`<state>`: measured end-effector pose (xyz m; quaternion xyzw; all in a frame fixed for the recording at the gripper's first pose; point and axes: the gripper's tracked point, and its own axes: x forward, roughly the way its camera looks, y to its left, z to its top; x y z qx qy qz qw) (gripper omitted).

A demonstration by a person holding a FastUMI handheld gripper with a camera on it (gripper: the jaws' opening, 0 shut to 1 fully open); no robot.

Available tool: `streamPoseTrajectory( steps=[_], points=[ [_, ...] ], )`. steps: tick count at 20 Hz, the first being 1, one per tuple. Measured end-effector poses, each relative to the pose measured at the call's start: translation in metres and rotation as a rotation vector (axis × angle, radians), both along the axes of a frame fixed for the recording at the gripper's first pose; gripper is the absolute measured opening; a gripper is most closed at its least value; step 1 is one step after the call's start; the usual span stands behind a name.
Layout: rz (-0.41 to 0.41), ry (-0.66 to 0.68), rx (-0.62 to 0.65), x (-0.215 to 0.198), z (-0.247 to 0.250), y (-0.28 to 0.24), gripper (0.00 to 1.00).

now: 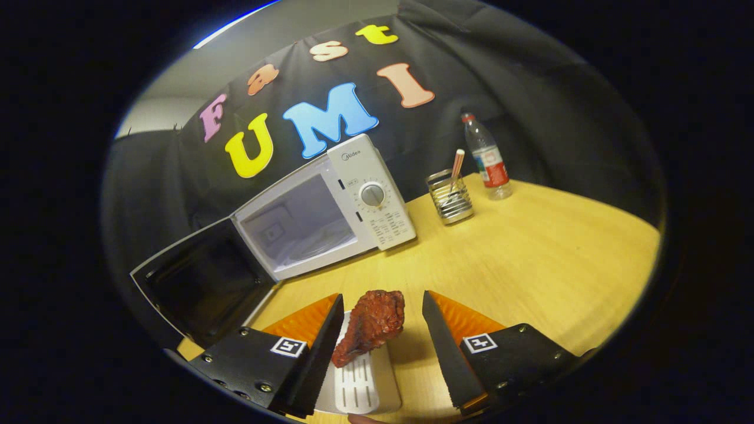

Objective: Open the microwave, put the food inside, and close the microwave door.

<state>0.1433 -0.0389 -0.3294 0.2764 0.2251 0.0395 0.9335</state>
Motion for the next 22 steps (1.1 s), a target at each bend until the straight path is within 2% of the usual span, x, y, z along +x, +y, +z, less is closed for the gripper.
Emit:
streamPoseTrajectory(
  steps=[2, 3, 4, 6, 7, 8, 9, 10, 12, 16, 22],
  points=[
    [0.014, -0.001, 0.077, 0.003, 0.000, 0.009, 0.81],
    [0.019, 0.003, 0.061, 0.005, -0.001, 0.007, 0.81],
    [-0.006, 0.022, 0.033, 0.006, -0.009, 0.002, 0.66],
    [-0.004, 0.009, 0.095, 0.003, 0.001, 0.005, 0.37],
    [0.002, 0.002, 0.118, 0.008, 0.000, 0.008, 0.24],
    [0.001, 0.003, 0.141, 0.007, 0.000, 0.007, 0.17],
    [0.012, -0.003, 0.169, 0.009, 0.002, 0.010, 0.17],
    [0.007, -0.016, 0.188, 0.007, 0.009, 0.012, 0.12],
    [0.004, -0.026, 0.139, 0.008, 0.012, 0.010, 0.12],
    [-0.025, -0.021, 0.147, 0.011, 0.036, 0.013, 0.12],
    [0.016, -0.098, 0.082, 0.036, 0.094, 0.049, 0.12]
  ],
)
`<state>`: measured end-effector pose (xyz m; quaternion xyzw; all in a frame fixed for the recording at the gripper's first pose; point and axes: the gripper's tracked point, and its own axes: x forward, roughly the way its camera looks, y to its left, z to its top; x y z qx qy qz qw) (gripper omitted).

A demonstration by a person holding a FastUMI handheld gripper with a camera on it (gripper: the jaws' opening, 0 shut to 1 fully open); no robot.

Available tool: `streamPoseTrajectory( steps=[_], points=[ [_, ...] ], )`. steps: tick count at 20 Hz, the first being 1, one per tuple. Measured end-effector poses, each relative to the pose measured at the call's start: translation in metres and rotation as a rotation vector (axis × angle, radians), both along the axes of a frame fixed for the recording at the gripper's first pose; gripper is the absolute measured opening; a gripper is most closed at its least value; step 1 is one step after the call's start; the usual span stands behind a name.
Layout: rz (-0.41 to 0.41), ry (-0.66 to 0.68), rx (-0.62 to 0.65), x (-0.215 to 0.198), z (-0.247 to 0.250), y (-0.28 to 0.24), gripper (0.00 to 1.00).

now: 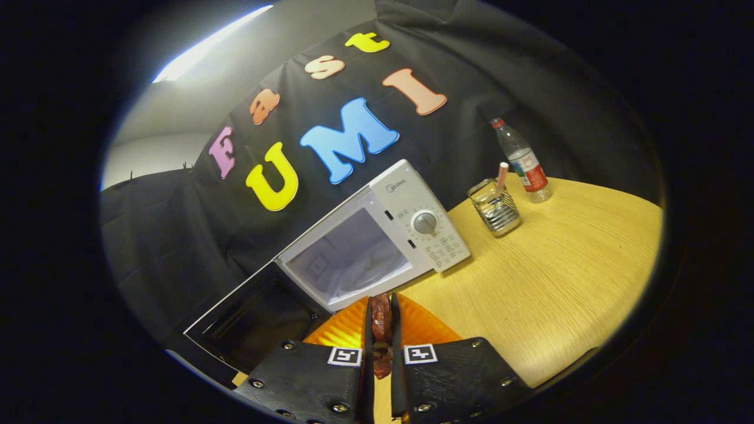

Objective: Open the microwave, put the food inside, and close the microwave door.

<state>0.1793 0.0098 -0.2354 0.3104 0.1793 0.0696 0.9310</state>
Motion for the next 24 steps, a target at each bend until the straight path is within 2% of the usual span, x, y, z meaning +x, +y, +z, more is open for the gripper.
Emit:
streamPoseTrajectory(
  steps=[3, 9, 13, 17, 24],
  points=[
    [0.012, -0.040, -0.049, 0.032, 0.023, 0.029, 0.12],
    [0.015, 0.003, -0.040, 0.117, 0.011, 0.088, 0.12],
    [-0.033, 0.029, -0.050, 0.173, -0.015, 0.110, 0.11],
    [-0.078, 0.023, -0.118, 0.218, -0.033, 0.118, 0.11],
    [-0.141, 0.015, -0.074, 0.287, -0.053, 0.129, 0.11]
  ],
)
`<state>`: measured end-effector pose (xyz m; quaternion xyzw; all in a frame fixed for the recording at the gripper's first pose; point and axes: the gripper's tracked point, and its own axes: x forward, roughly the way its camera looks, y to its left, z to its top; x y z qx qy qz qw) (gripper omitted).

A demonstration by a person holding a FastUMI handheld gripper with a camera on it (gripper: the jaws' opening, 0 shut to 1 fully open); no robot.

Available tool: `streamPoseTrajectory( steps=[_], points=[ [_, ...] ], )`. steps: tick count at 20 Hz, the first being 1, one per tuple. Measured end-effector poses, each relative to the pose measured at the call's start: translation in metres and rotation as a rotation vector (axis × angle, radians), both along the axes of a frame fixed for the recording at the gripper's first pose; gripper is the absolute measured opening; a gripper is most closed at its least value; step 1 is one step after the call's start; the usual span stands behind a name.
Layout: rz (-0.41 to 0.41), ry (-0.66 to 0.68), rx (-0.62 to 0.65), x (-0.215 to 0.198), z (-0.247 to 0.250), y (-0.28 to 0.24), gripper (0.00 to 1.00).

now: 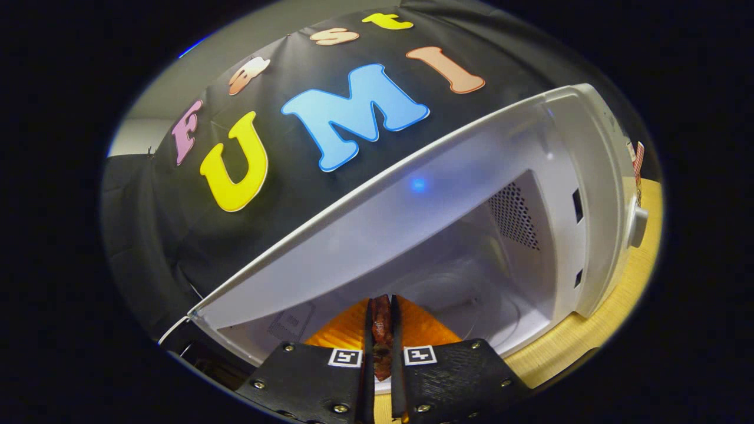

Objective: Open the microwave, put the food inside, and close the microwave door.

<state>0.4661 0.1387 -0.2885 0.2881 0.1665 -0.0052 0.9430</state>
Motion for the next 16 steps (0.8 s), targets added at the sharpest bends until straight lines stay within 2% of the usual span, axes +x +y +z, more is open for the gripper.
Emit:
streamPoseTrajectory(
  steps=[7, 9, 10, 12, 13, 14, 15, 16],
  points=[
    [0.028, -0.079, -0.116, 0.018, -0.007, 0.013, 0.11],
    [0.008, -0.071, -0.147, 0.020, -0.013, 0.007, 0.15],
    [-0.026, -0.048, -0.184, 0.021, -0.019, -0.004, 0.22],
    [-0.043, -0.021, -0.230, 0.020, -0.027, -0.015, 0.43],
    [-0.041, 0.000, -0.238, 0.018, -0.032, -0.018, 0.47],
    [-0.039, 0.021, -0.248, 0.017, -0.037, -0.022, 0.63],
    [-0.030, 0.036, -0.248, 0.015, -0.040, -0.023, 0.65],
    [-0.031, 0.065, -0.252, 0.011, -0.045, -0.025, 0.80]
  ],
)
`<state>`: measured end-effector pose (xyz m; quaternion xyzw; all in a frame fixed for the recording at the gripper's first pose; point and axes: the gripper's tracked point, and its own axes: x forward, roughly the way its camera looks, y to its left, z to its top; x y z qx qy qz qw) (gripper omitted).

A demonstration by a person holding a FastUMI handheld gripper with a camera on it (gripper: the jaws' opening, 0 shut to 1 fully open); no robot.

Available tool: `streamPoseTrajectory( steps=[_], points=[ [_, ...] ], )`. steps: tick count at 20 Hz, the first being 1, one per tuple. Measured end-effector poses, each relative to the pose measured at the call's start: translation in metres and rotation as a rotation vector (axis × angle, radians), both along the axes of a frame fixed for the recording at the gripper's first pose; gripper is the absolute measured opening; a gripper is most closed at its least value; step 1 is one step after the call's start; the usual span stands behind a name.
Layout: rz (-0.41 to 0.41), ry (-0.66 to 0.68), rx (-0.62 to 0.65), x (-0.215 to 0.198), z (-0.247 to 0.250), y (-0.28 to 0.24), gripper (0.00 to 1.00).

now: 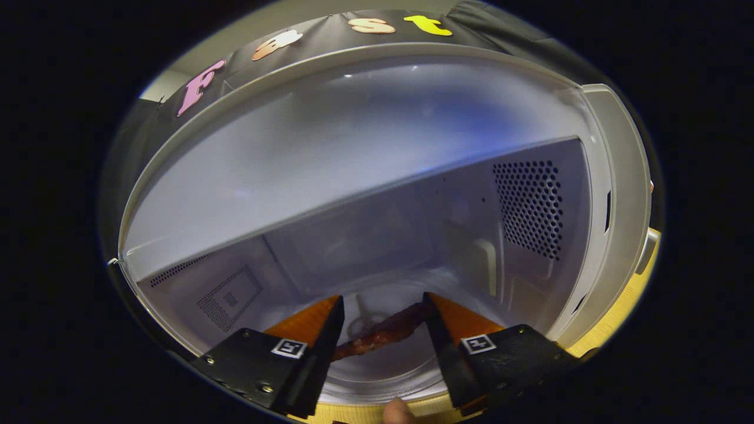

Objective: Open the microwave, put the food inside, and close the microwave door.

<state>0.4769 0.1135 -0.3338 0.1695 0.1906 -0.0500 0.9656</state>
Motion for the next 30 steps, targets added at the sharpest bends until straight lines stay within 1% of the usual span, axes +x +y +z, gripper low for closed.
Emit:
streamPoseTrajectory(
  steps=[1, 5, 6, 7, 8, 9, 10, 11, 13, 15, 18, 20, 23, 26, 27, 30],
  points=[
    [-0.012, 0.024, -0.010, -0.003, -0.005, -0.004, 0.88],
    [-0.015, 0.037, -0.085, -0.013, -0.001, -0.008, 0.91],
    [-0.008, 0.056, -0.094, -0.015, -0.003, -0.009, 0.96],
    [-0.008, 0.048, -0.102, -0.012, -0.001, -0.010, 0.97],
    [-0.003, 0.051, -0.122, -0.009, -0.002, -0.011, 0.97],
    [0.012, 0.108, -0.158, -0.011, -0.013, -0.013, 0.96],
    [0.045, 0.150, -0.180, -0.014, -0.025, -0.009, 0.97],
    [0.067, 0.158, -0.191, -0.016, -0.027, -0.009, 0.98],
    [0.049, 0.152, -0.226, -0.022, -0.020, -0.013, 0.98],
    [0.060, 0.146, -0.265, -0.029, -0.013, -0.011, 0.98],
    [0.103, 0.099, -0.284, -0.033, -0.001, -0.005, 0.97],
    [0.117, 0.073, -0.249, -0.029, 0.006, 0.000, 0.98],
    [0.107, -0.023, -0.238, -0.013, 0.024, 0.007, 0.97],
    [0.046, -0.108, -0.275, 0.004, 0.038, 0.001, 0.97],
    [0.038, -0.123, -0.279, 0.007, 0.040, -0.001, 0.97],
    [0.080, -0.150, -0.271, 0.007, 0.047, 0.010, 0.97]
  ],
)
